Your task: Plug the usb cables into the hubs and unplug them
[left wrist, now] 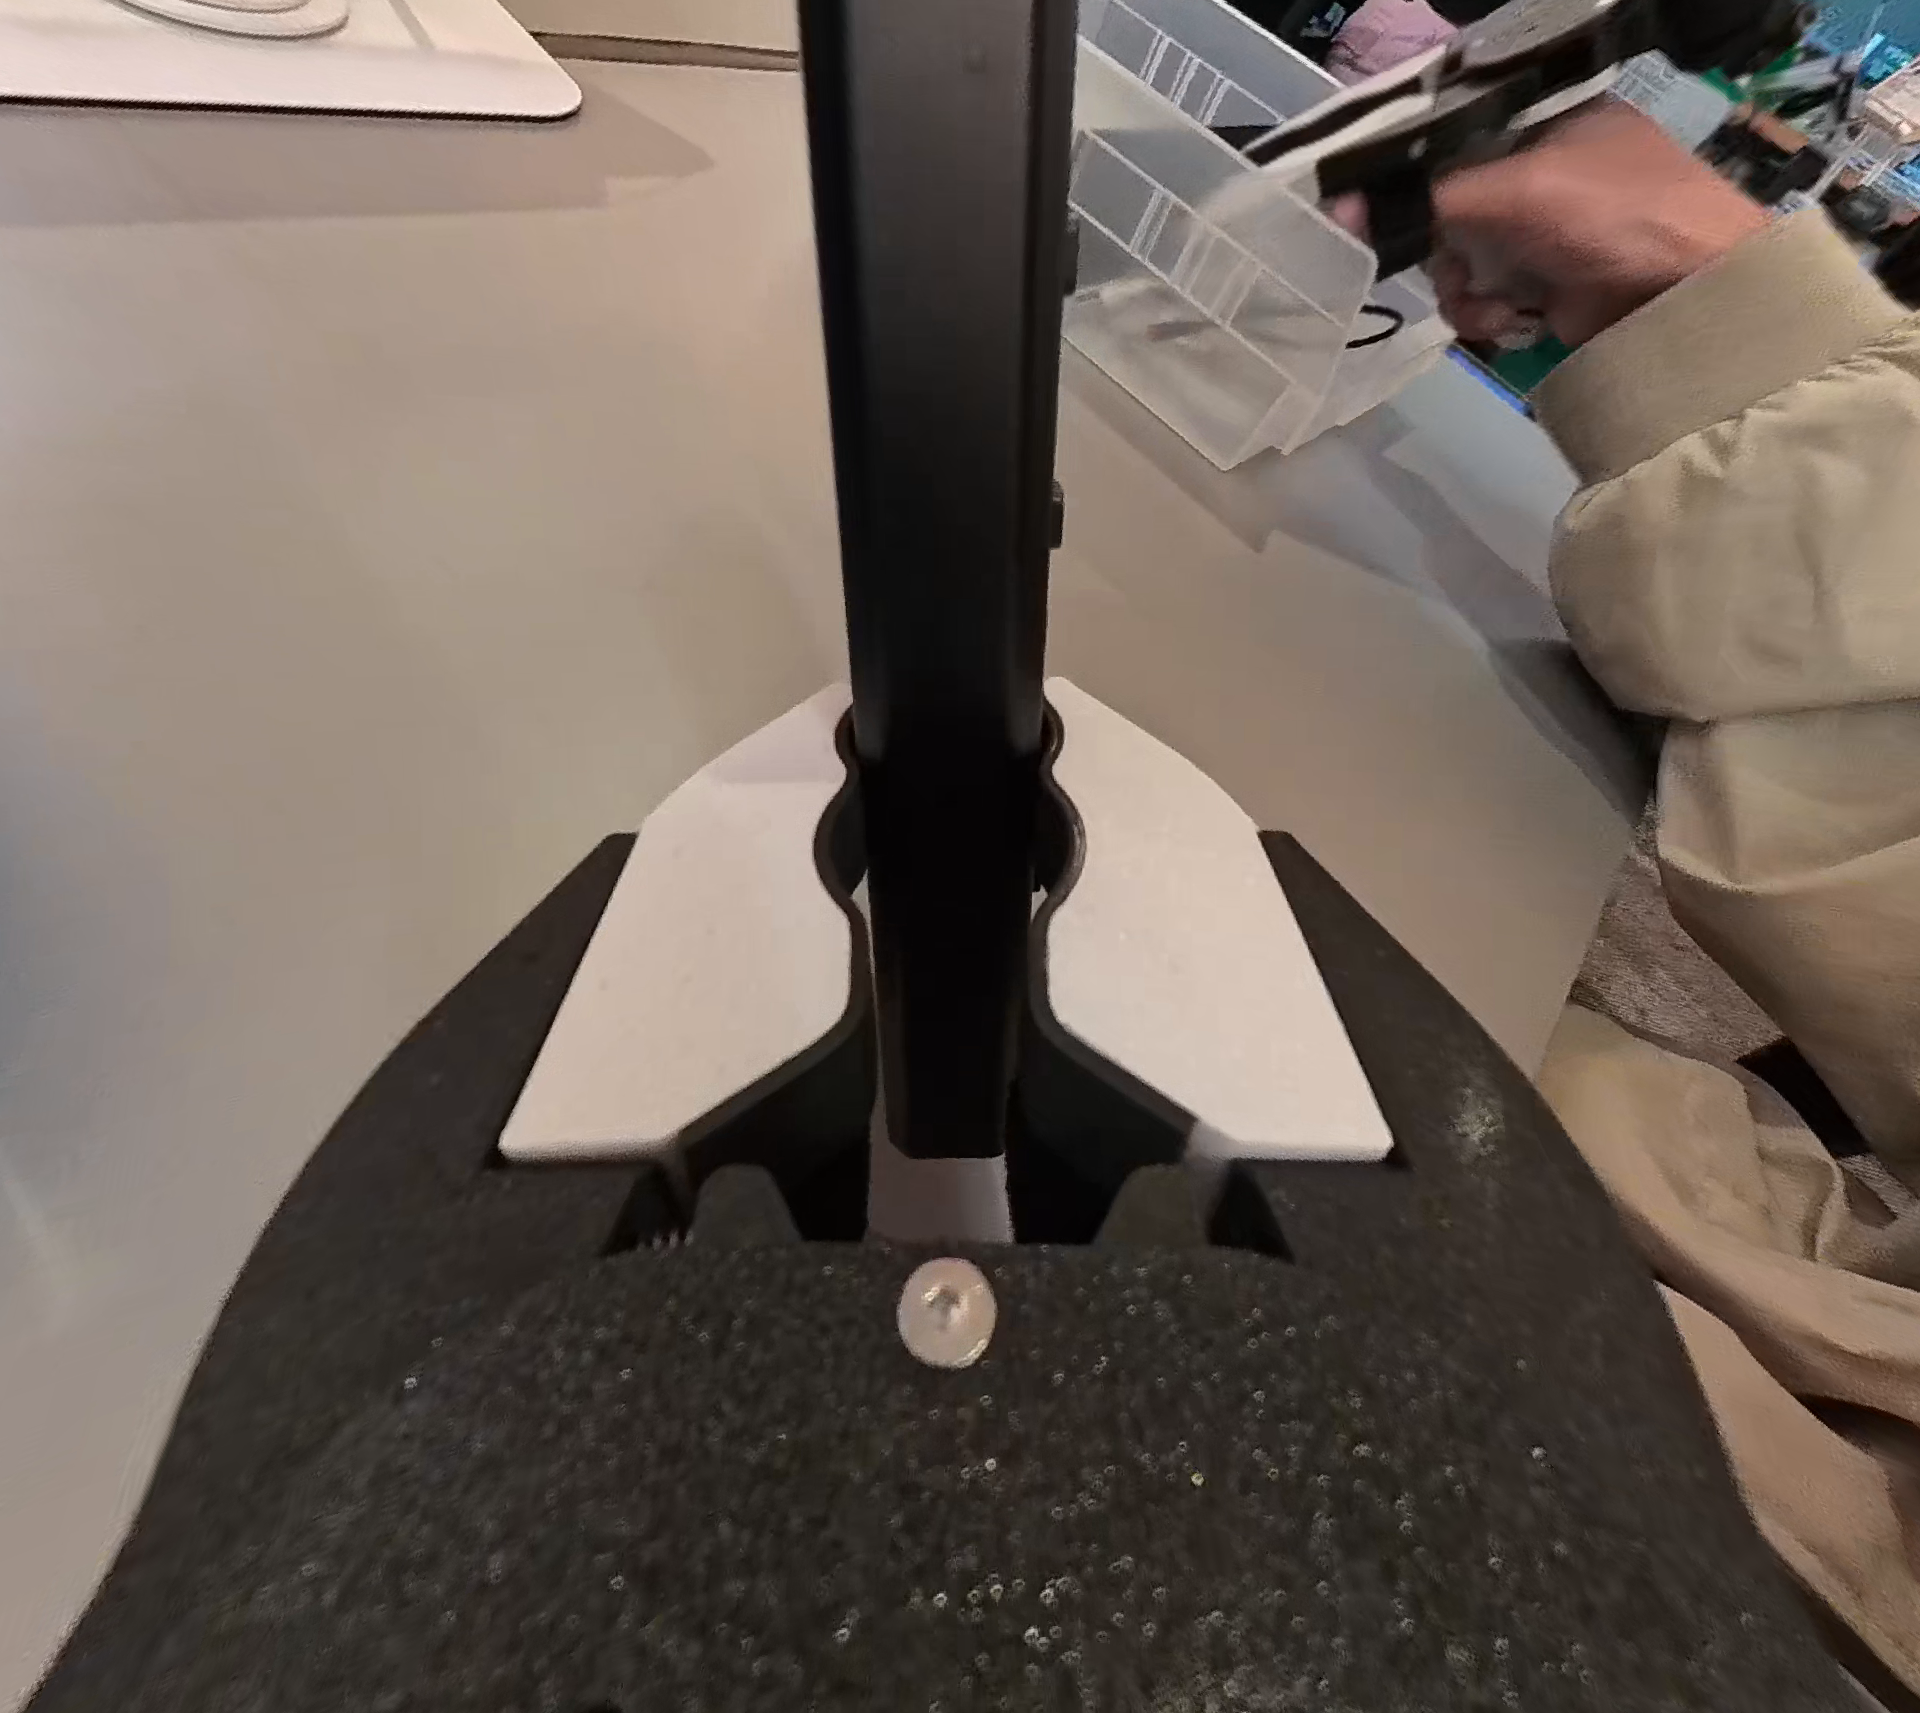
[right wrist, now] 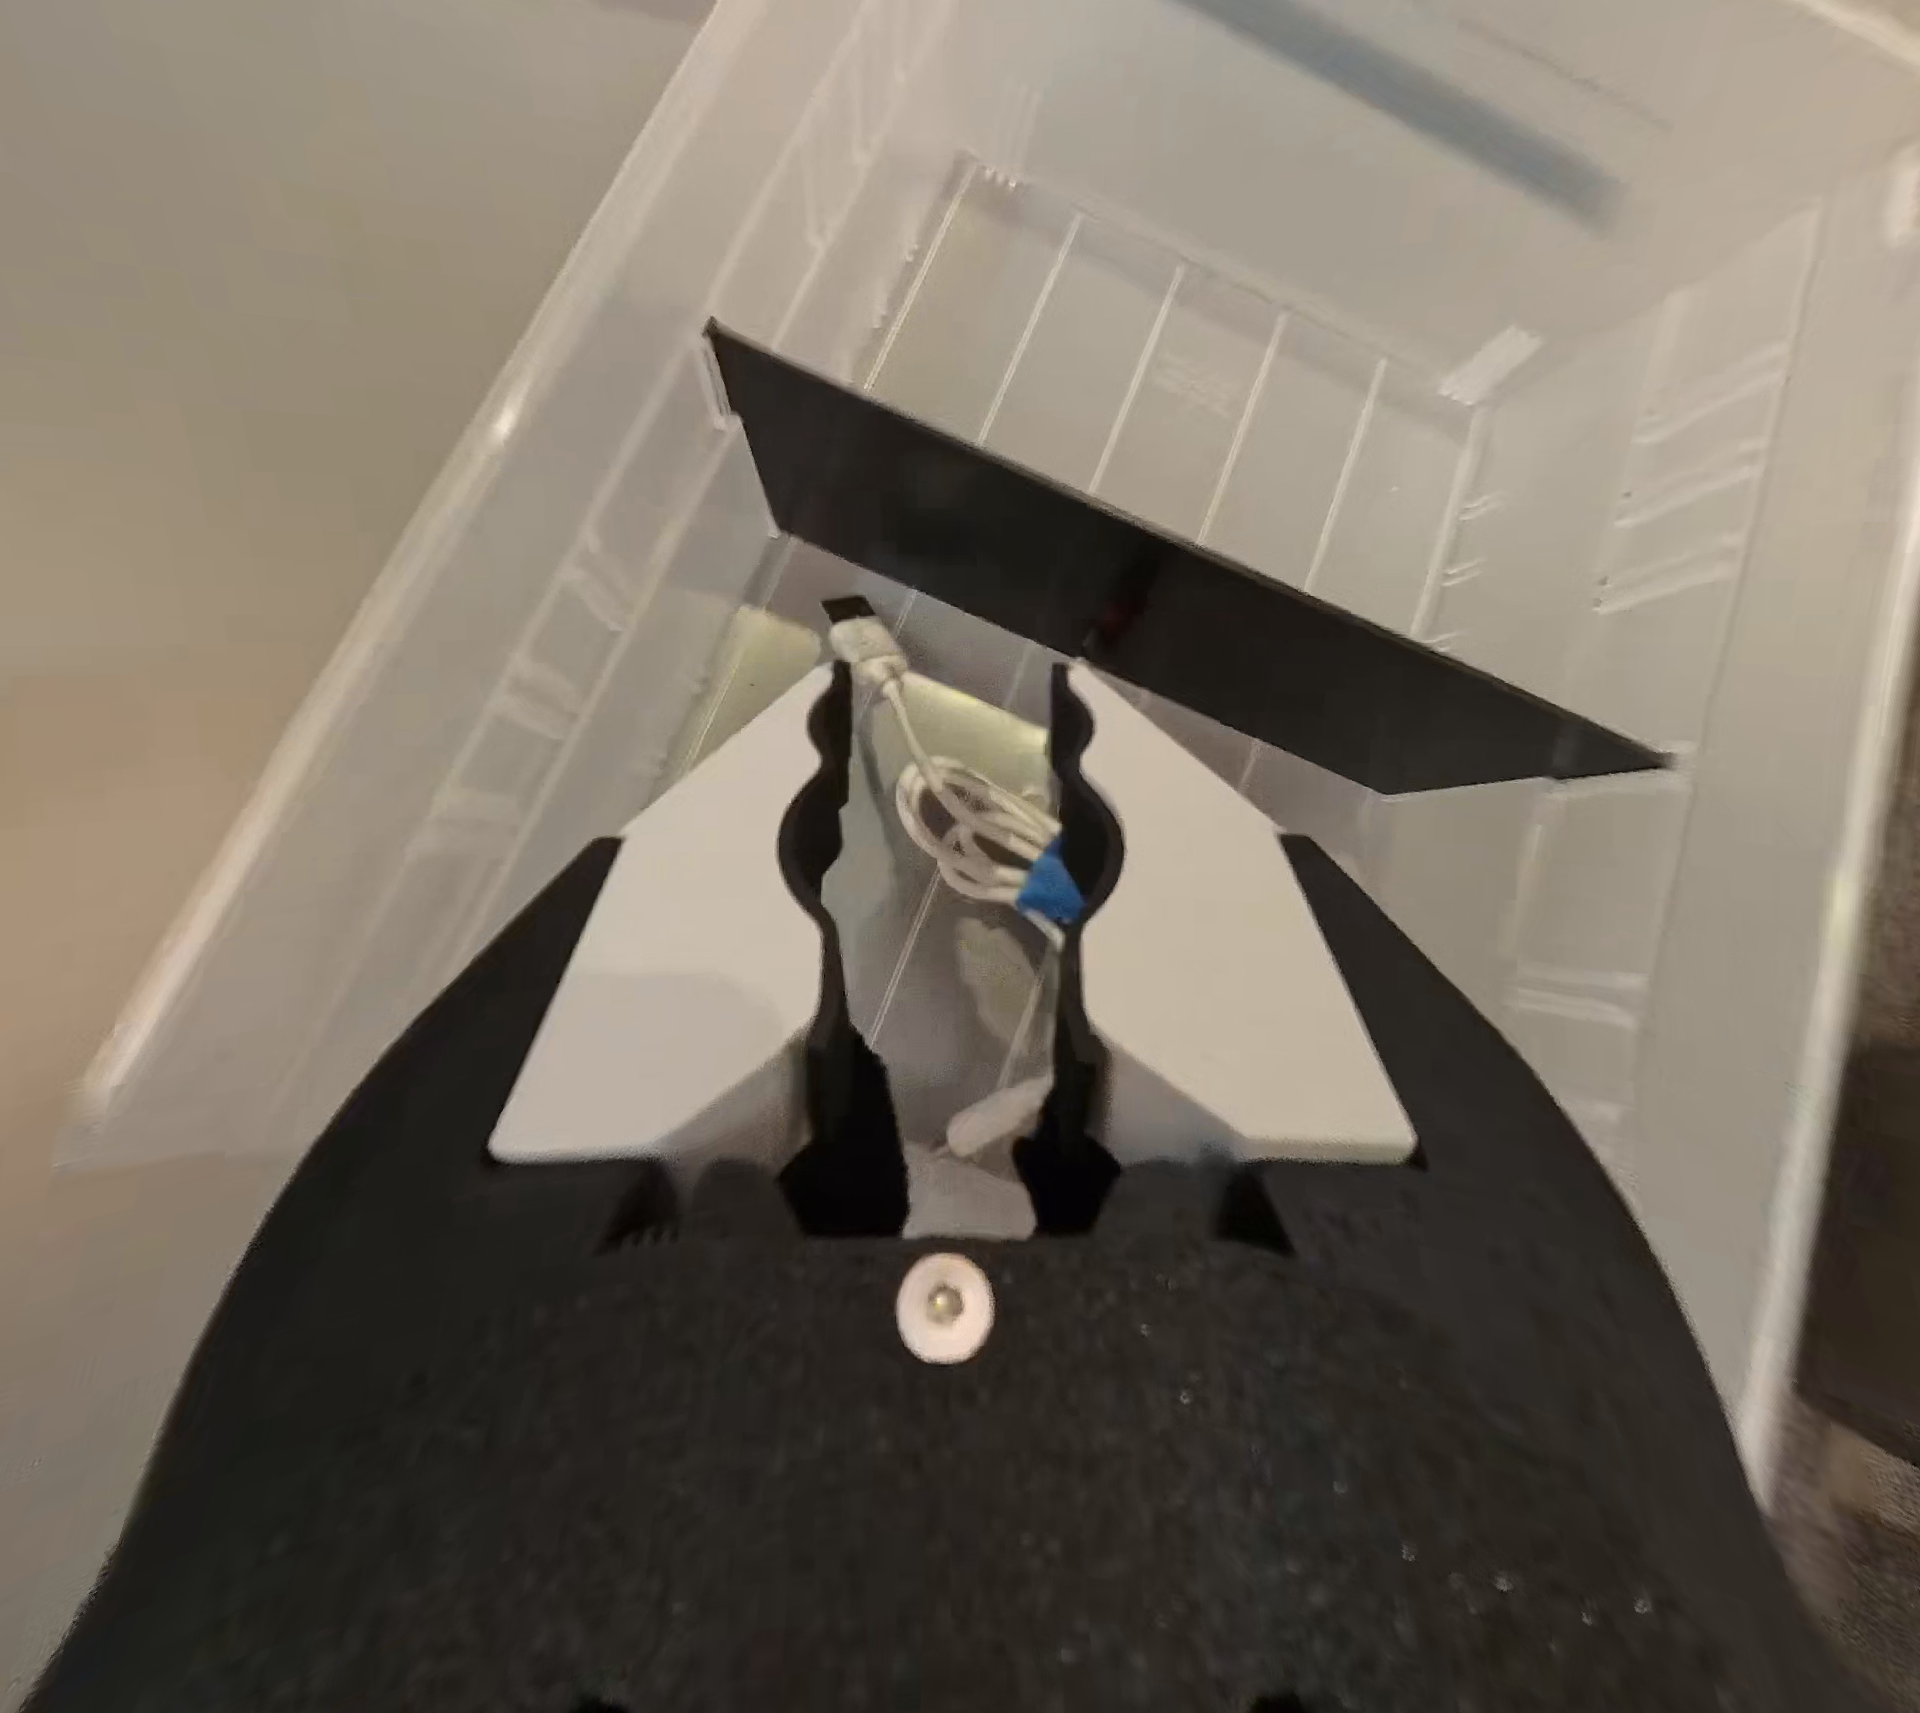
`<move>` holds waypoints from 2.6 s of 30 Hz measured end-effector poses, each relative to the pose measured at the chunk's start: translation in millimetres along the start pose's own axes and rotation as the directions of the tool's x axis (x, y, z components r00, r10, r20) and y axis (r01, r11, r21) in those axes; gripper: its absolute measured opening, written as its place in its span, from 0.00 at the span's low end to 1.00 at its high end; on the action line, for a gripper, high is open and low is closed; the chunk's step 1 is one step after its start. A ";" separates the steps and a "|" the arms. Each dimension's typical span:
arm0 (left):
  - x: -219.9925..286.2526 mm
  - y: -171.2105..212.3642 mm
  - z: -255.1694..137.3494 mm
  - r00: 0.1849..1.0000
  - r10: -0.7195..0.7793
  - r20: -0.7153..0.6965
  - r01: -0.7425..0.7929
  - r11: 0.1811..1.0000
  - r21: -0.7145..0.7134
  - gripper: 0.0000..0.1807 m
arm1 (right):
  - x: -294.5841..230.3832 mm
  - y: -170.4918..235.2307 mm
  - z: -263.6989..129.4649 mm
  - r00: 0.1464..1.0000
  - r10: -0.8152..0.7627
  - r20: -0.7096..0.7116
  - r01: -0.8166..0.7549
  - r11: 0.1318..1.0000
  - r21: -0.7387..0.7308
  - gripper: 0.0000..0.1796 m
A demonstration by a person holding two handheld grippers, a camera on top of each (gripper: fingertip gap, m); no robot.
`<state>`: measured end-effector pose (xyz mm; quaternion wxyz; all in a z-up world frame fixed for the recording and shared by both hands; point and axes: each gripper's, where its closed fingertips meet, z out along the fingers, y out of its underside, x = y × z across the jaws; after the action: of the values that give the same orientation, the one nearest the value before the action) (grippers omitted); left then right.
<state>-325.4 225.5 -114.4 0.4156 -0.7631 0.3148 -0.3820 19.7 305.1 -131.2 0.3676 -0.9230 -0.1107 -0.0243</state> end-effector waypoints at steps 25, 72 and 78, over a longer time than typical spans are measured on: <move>62.0 -33.9 -18.8 0.922 0.047 -0.383 0.051 0.969 0.243 0.21 | -334.0 -69.9 -140.9 0.336 -0.415 0.846 -0.082 0.882 0.465 0.15; 15.2 -23.8 -20.5 0.964 -0.063 -0.257 0.119 0.971 0.206 0.16 | 35.9 -72.2 95.8 0.767 -0.531 0.361 0.638 0.690 -0.342 0.15; 14.6 -22.5 -19.9 0.967 -0.059 -0.249 0.111 0.974 0.199 0.16 | 34.2 -46.9 110.8 0.754 -0.524 0.397 0.654 0.656 -0.377 0.15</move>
<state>-331.0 216.3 -82.8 0.4361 -0.6754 0.2874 -0.5207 38.5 420.3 -176.1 0.0732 -0.8924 -0.4421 -0.0528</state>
